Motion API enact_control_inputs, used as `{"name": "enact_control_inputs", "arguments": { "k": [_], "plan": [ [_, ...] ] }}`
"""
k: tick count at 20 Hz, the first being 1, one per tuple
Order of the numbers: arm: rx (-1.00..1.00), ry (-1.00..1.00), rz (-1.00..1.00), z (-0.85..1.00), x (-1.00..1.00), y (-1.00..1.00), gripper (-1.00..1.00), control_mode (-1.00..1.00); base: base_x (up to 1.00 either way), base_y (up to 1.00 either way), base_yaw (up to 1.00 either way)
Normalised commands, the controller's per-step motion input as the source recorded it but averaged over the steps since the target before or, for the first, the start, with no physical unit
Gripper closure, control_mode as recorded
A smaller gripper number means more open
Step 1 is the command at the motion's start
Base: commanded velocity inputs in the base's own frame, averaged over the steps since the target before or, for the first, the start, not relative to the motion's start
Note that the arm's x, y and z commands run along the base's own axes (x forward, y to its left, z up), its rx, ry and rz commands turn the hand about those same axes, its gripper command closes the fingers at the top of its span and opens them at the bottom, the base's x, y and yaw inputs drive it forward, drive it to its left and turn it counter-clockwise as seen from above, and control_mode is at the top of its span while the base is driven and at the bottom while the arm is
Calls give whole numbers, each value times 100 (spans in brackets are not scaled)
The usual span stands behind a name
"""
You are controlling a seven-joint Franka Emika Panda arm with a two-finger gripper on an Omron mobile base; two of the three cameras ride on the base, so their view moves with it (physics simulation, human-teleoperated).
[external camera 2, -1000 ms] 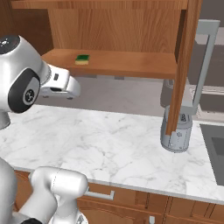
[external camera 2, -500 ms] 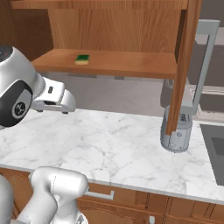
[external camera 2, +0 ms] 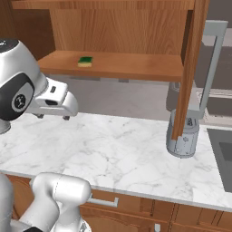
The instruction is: Pick up the sponge and bar soap from the sink, and place them back in the cabinet, and close the cabinet doors.
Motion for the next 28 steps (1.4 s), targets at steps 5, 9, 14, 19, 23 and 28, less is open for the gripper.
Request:
{"name": "enact_control_inputs", "arguments": {
  "k": [5,9,14,19,23,28],
  "plan": [
    [0,0,0,0,0,0,-100,100,-27,-9,0],
    [0,0,0,0,0,0,-100,100,-59,-32,0],
    [0,0,0,0,0,0,-100,100,-70,-32,0],
    [0,0,0,0,0,0,-100,100,-52,-42,0],
    [0,0,0,0,0,0,-100,100,-40,-63,0],
    [0,0,0,0,0,0,-100,100,-19,-77,0]
  ]
}}
